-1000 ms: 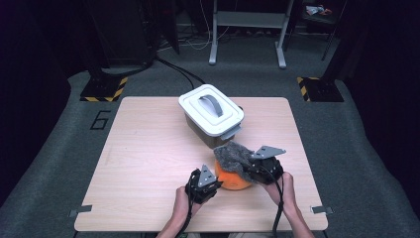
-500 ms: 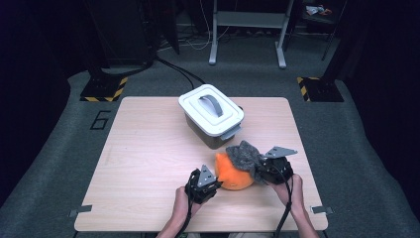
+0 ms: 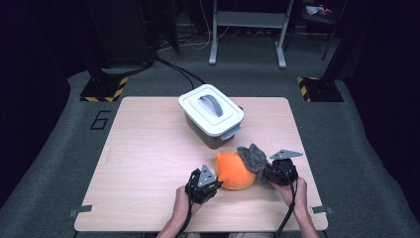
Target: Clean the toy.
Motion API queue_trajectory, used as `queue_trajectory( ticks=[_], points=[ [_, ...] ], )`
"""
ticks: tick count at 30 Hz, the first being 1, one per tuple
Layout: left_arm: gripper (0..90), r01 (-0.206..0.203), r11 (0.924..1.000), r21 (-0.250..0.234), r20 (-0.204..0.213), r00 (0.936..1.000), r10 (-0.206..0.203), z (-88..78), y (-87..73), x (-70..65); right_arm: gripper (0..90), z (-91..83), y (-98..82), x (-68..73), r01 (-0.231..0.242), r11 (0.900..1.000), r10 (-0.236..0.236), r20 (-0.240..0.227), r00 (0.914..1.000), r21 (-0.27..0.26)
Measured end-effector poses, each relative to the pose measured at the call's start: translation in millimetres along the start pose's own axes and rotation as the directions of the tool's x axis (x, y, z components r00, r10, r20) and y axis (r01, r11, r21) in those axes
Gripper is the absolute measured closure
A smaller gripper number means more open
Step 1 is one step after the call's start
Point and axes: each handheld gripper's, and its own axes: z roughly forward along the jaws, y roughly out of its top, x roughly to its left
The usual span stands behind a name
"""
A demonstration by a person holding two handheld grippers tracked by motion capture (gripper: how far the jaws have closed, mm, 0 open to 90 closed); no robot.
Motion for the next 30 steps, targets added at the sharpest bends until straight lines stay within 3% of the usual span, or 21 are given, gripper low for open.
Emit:
queue_trajectory(
  ticks=[8, 12, 13, 16, 20, 26, 30],
  points=[
    [80.6, 0.001, 1.0000, -0.001, 0.006, 1.0000, -0.001, -0.3, -0.6, 1.1, 71.3, 11.4, -12.9, -12.4, -0.053, 0.998, 0.051, 0.037, 0.9980, 0.046],
    [80.6, 0.000, 1.0000, 0.005, 0.005, 1.0000, 0.000, -0.7, -0.7, 2.2, 71.5, -3.5, -8.3, -13.1, -0.050, 0.999, 0.049, 0.047, 0.9977, 0.010],
    [80.6, 0.000, 1.0000, 0.006, 0.005, 1.0000, 0.000, -0.9, -0.8, 2.5, 71.5, -7.7, -6.6, -14.1, -0.025, 1.000, 0.025, 0.043, 0.9988, -0.004],
    [80.6, -0.001, 1.0000, 0.005, 0.005, 1.0000, 0.001, -0.7, -0.7, 2.2, 71.5, -23.8, 3.8, -7.2, -0.020, 0.999, 0.021, 0.031, 0.9993, -0.043],
    [80.5, -0.006, 1.0000, 0.007, 0.004, 1.0000, 0.006, 0.3, 0.0, 1.4, 71.4, -37.6, 21.6, 12.2, 0.048, 0.997, -0.047, 0.013, 0.9988, -0.063],
    [80.5, -0.015, 0.9999, 0.006, -0.003, 0.9999, 0.015, 1.8, 1.7, 0.7, 71.4, -38.0, 42.2, 40.7, 0.155, 0.986, -0.156, -0.018, 0.9875, -0.065],
    [80.5, -0.017, 0.9998, 0.007, 0.001, 0.9998, 0.017, 1.9, 3.0, 0.0, 71.3, -31.8, 53.7, 56.9, 0.197, 0.979, -0.199, -0.033, 0.9795, -0.049]
  ],
)
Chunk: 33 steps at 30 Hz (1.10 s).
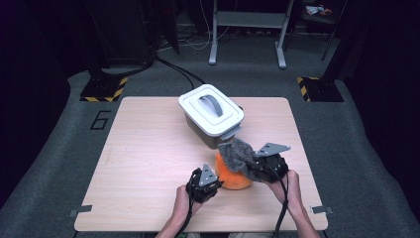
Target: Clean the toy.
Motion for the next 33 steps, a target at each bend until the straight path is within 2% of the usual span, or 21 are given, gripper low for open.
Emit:
queue_trajectory(
  ticks=[3, 6, 8, 9, 10, 11, 13, 15, 21, 22, 23, 27, 28, 29, 33],
  points=[
    [80.5, -0.002, 1.0000, 0.004, 0.005, 1.0000, 0.002, -0.1, 0.9, -0.1, 71.3, 5.8, 6.4, 8.2, 0.020, 1.000, -0.020, -0.015, 0.9997, 0.021],
    [80.5, -0.004, 1.0000, 0.003, 0.005, 1.0000, 0.004, 0.2, 1.4, -0.7, 71.2, 13.0, 11.3, 15.5, 0.061, 0.998, -0.061, -0.022, 0.9979, 0.026],
    [80.5, -0.010, 0.9999, 0.005, 0.011, 0.9999, 0.010, 0.1, 2.2, -1.8, 71.1, 18.2, 12.4, 18.9, 0.070, 0.997, -0.069, -0.032, 0.9971, 0.024],
    [80.5, -0.013, 0.9999, 0.006, 0.012, 0.9998, 0.013, 0.3, 2.3, -1.9, 71.2, 19.7, 12.2, 21.7, 0.058, 0.997, -0.056, -0.029, 0.9980, 0.043],
    [80.5, -0.012, 0.9999, 0.007, 0.013, 0.9999, 0.012, 0.5, 2.2, -1.9, 71.2, 22.6, 11.9, 21.8, 0.076, 0.996, -0.075, -0.032, 0.9967, 0.044],
    [80.5, -0.013, 0.9999, 0.009, 0.013, 0.9998, 0.013, 0.3, 2.0, -1.3, 71.2, 24.4, 11.1, 23.4, 0.063, 0.997, -0.061, -0.031, 0.9976, 0.049],
    [80.5, -0.012, 0.9999, 0.012, 0.015, 0.9998, 0.012, 0.1, 1.9, -0.9, 71.3, 26.7, 10.4, 22.2, 0.094, 0.995, -0.093, -0.028, 0.9953, 0.035],
    [80.5, -0.011, 0.9999, 0.006, 0.015, 0.9998, 0.011, 0.3, 2.1, -1.1, 71.4, 26.9, 10.2, 22.2, 0.096, 0.995, -0.095, -0.019, 0.9953, 0.035],
    [80.6, -0.009, 0.9999, 0.004, 0.023, 0.9997, 0.009, 0.4, 1.3, -1.0, 71.4, 24.6, 7.1, 19.2, 0.070, 0.997, -0.069, -0.016, 0.9975, 0.043],
    [80.5, -0.011, 0.9999, 0.006, 0.023, 0.9997, 0.011, 0.3, 1.4, -0.9, 71.4, 24.6, 6.3, 17.7, 0.077, 0.996, -0.077, -0.011, 0.9970, 0.037],
    [80.5, -0.013, 0.9999, 0.008, 0.023, 0.9996, 0.013, 0.1, 1.5, -0.9, 71.5, 22.7, 5.0, 17.7, 0.058, 0.997, -0.058, -0.015, 0.9982, 0.056],
    [80.6, -0.008, 0.9999, 0.010, 0.025, 0.9996, 0.008, 0.2, 0.9, -0.9, 71.4, 21.6, 1.0, 10.5, 0.058, 0.998, -0.058, -0.005, 0.9983, 0.033],
    [80.6, -0.006, 0.9999, 0.009, 0.026, 0.9996, 0.006, 0.2, 0.6, -0.8, 71.4, 20.0, -0.4, 9.7, 0.037, 0.998, -0.037, -0.003, 0.9993, 0.049],
    [80.5, -0.006, 0.9999, 0.012, 0.026, 0.9996, 0.006, 0.0, 0.5, -0.9, 71.4, 20.2, -1.5, 8.2, 0.026, 0.999, -0.026, 0.002, 0.9997, 0.041],
    [80.5, -0.005, 0.9999, 0.009, 0.027, 0.9996, 0.005, 0.3, 0.0, -0.8, 71.3, 18.4, -6.1, 0.9, 0.014, 0.999, -0.014, 0.003, 0.9999, 0.038]
  ],
)
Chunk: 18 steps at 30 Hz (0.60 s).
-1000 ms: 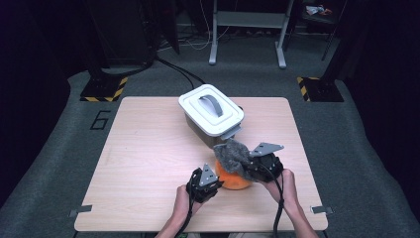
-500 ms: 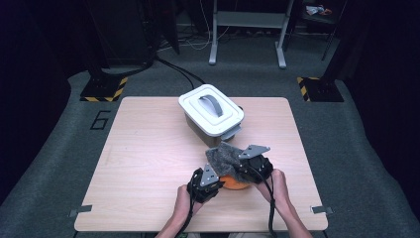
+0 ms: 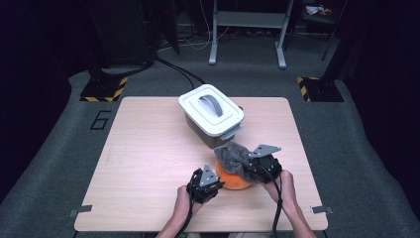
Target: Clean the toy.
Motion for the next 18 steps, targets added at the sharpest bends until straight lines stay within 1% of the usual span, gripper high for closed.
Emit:
queue_trajectory(
  ticks=[1, 2, 4, 6, 7, 9, 10, 12, 13, 14, 15, 16, 17, 18],
  points=[
    [80.5, -0.001, 1.0000, 0.000, 0.000, 1.0000, 0.001, 0.0, -0.1, 0.1, 71.3, -0.6, -1.8, -2.2, -0.001, 1.000, 0.001, 0.001, 1.0000, 0.001],
    [80.5, -0.004, 1.0000, 0.002, 0.000, 1.0000, 0.004, 0.0, -0.1, 0.4, 71.3, -0.7, -2.6, -2.3, -0.021, 1.000, 0.021, 0.007, 0.9997, 0.000],
    [80.5, -0.004, 1.0000, 0.002, -0.001, 1.0000, 0.004, -0.1, -0.4, 0.6, 71.3, -0.9, -5.0, -6.1, -0.024, 1.000, 0.024, 0.006, 0.9997, -0.005],
    [80.5, -0.003, 1.0000, 0.002, -0.003, 1.0000, 0.003, 0.0, -0.7, 0.6, 71.2, -1.7, -7.5, -8.4, -0.050, 0.999, 0.050, 0.009, 0.9987, -0.001],
    [80.5, -0.003, 1.0000, 0.002, -0.003, 1.0000, 0.003, 0.0, -0.7, 0.6, 71.2, -1.8, -8.9, -10.4, -0.049, 0.999, 0.049, 0.014, 0.9987, -0.003],
    [80.5, -0.002, 1.0000, -0.001, -0.004, 1.0000, 0.002, 0.2, -1.0, 0.5, 71.2, -2.5, -11.4, -12.8, -0.067, 0.998, 0.067, 0.018, 0.9976, 0.002],
    [80.5, 0.003, 1.0000, 0.000, 0.000, 1.0000, -0.003, 0.2, -1.3, 0.5, 71.2, -2.1, -12.4, -14.7, -0.060, 0.998, 0.060, 0.024, 0.9979, -0.004],
    [80.5, 0.004, 1.0000, 0.002, 0.000, 1.0000, -0.004, 0.1, -1.7, 0.6, 71.2, -2.4, -15.4, -17.6, -0.080, 0.997, 0.079, 0.028, 0.9964, 0.003],
    [80.5, 0.004, 1.0000, 0.000, 0.001, 1.0000, -0.004, 0.3, -2.0, 0.6, 71.2, -2.5, -17.6, -20.2, -0.081, 0.997, 0.081, 0.026, 0.9964, 0.006],
    [80.5, 0.003, 1.0000, 0.003, -0.001, 1.0000, -0.003, 0.1, -2.0, 0.6, 71.2, -2.2, -18.7, -20.8, -0.095, 0.995, 0.095, 0.030, 0.9950, 0.006],
    [80.5, 0.004, 1.0000, 0.000, 0.001, 1.0000, -0.004, 0.3, -2.2, 0.6, 71.2, -2.4, -20.3, -23.3, -0.089, 0.996, 0.089, 0.026, 0.9957, 0.008],
    [80.5, 0.004, 1.0000, 0.000, 0.001, 1.0000, -0.004, 0.4, -2.3, 0.7, 71.2, -2.0, -22.0, -24.2, -0.104, 0.995, 0.103, 0.034, 0.9941, 0.006],
    [80.5, 0.004, 1.0000, 0.000, 0.002, 1.0000, -0.004, 0.4, -2.3, 0.7, 71.2, -1.7, -23.6, -26.2, -0.108, 0.994, 0.107, 0.036, 0.9936, 0.009],
    [80.5, 0.004, 1.0000, -0.001, -0.001, 1.0000, -0.004, 0.6, -2.4, 0.7, 71.2, -1.2, -25.2, -27.2, -0.127, 0.992, 0.127, 0.038, 0.9912, 0.010]
  ],
)
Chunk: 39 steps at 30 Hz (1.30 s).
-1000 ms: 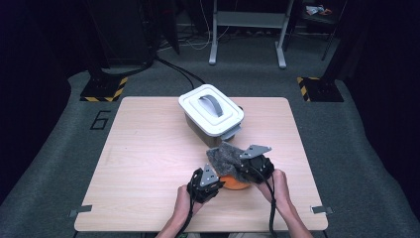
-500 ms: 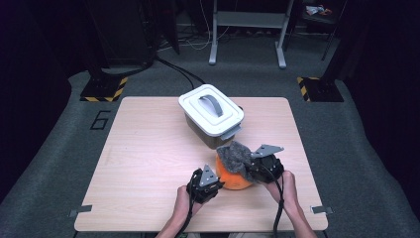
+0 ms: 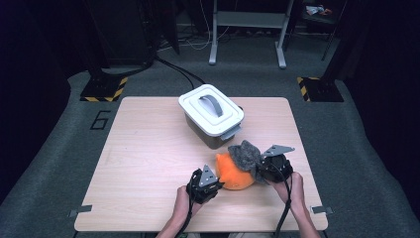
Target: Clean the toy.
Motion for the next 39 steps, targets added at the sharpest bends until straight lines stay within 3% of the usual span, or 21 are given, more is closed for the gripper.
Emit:
queue_trajectory(
  ticks=[16, 17, 31, 39],
  points=[
    [80.5, 0.005, 1.0000, 0.001, -0.001, 1.0000, -0.005, 0.5, -0.6, 1.3, 71.1, 13.1, -21.3, -22.0, -0.088, 0.996, 0.088, 0.011, 0.9961, 0.035],
    [80.5, 0.007, 1.0000, -0.002, 0.000, 1.0000, -0.007, 0.8, -0.8, 1.4, 71.1, 13.8, -22.1, -23.5, -0.073, 0.997, 0.073, 0.010, 0.9973, 0.034],
    [80.3, 0.014, 0.9999, -0.008, -0.005, 0.9999, -0.014, 1.2, -1.3, 1.4, 71.1, 25.9, -32.8, -28.0, -0.097, 0.992, 0.094, 0.042, 0.9947, 0.078],
    [80.2, 0.016, 0.9998, -0.007, -0.003, 0.9999, -0.016, 1.4, -1.7, 3.3, 71.2, 41.4, -44.1, -27.5, -0.082, 0.985, 0.072, 0.064, 0.9953, 0.155]
  ],
)
